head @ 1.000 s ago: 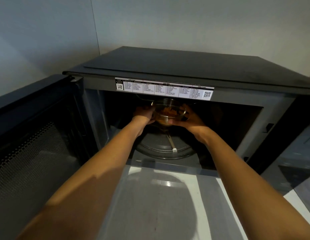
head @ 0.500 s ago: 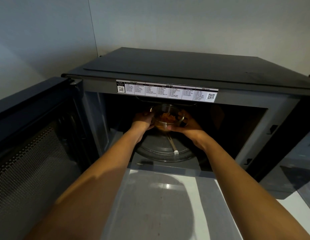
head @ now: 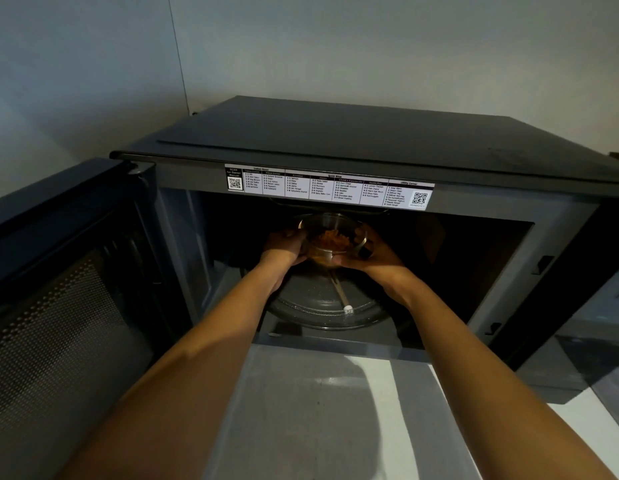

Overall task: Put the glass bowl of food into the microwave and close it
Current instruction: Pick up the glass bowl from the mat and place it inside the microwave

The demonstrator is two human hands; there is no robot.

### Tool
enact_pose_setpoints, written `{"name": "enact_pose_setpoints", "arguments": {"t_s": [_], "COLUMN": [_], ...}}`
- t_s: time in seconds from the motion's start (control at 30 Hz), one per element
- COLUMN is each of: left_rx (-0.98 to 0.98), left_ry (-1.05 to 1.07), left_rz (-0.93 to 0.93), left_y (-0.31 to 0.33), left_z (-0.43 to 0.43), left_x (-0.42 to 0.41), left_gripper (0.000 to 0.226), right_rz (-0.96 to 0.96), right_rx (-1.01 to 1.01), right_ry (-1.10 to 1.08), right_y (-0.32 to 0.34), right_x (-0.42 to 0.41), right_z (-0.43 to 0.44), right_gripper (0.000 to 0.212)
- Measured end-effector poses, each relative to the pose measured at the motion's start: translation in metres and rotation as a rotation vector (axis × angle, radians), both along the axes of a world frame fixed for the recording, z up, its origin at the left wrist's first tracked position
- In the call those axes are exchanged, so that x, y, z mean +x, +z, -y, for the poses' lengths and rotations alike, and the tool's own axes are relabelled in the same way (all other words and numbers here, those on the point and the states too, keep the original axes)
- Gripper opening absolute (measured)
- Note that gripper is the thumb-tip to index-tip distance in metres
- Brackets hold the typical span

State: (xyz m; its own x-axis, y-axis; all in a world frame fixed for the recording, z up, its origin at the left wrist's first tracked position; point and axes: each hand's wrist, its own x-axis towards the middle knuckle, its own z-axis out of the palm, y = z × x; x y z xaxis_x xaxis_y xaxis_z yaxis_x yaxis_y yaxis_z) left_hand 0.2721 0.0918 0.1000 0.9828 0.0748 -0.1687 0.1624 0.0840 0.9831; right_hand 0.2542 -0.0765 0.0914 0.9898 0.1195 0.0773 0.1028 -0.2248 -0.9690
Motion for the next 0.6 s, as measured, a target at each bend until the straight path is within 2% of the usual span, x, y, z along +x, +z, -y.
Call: {"name": "enact_pose_setpoints", "arguments": {"t_s": [0.33, 0.6], "left_rx": [0.022, -0.023], "left_ry": [-0.021, 0.032], "left_rz": [0.022, 0.048], "left_y": [-0.006, -0.011], "left_z": [-0.003, -0.008], "left_x": [0.0, 0.0], "left_gripper": [0.035, 0.033], "right_rz": [0.014, 0.021], "right_rx": [0.018, 0.038], "right_ry": [0.034, 0.019], "right_y": [0.002, -0.004], "right_x": [-0.004, -0.002], "right_z": [0.0, 0.002], "right_gripper": [0.069, 0.072]}}
